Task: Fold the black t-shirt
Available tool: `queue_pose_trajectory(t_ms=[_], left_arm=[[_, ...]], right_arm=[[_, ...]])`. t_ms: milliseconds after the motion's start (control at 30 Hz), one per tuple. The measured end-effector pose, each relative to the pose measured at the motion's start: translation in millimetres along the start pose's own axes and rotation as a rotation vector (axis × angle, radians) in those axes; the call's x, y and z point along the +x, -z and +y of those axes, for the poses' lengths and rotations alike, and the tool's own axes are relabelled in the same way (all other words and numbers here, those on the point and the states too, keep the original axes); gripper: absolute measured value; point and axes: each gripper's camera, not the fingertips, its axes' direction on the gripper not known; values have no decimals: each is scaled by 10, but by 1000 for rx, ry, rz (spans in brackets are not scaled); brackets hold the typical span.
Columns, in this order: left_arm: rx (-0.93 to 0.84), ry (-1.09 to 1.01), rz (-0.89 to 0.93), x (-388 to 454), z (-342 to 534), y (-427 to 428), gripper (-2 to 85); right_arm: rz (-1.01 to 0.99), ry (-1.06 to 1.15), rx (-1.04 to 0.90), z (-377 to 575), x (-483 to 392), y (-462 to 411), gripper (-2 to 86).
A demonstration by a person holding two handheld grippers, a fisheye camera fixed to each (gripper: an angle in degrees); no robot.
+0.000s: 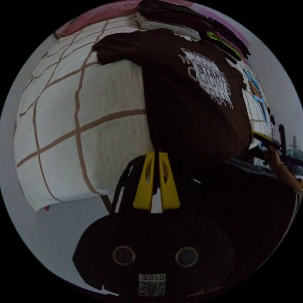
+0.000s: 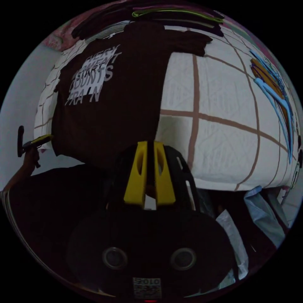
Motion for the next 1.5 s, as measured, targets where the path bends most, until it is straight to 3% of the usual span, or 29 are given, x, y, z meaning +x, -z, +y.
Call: queue_pose_trajectory(t_ms=[167, 333, 500, 700, 933, 1067, 1267, 1400, 1500], left_arm=[[3, -27, 61, -330, 271, 166, 0], [54, 100, 159, -841, 611, 177, -2], [27, 79, 116, -1017, 735, 199, 1], [27, -16, 128, -1267, 970, 304, 13], [-30, -27, 74, -1546, 1152, 264, 2], [66, -30, 91, -1751, 1357, 490, 2], [450, 188, 154, -2369, 1457, 991, -1], [570, 318, 119, -2730, 1303, 1167, -1], [499, 306, 143, -2853, 1116, 1055, 0]], right_arm=[[4, 31, -1, 35, -455, 343, 21], [-32, -36, 9, 51, -738, 647, 17], [27, 4, -47, -76, -1316, 995, 20], [-5, 1, 31, -47, -1923, 1559, 35], [7, -45, -56, -212, -2586, 1952, 37], [49, -41, 77, -301, -3059, 2608, 36], [-119, 311, 405, -969, -4233, 3760, 32], [-175, 614, 368, -1888, -5364, 4262, 35], [-166, 792, 309, -2561, -6246, 4492, 50]])
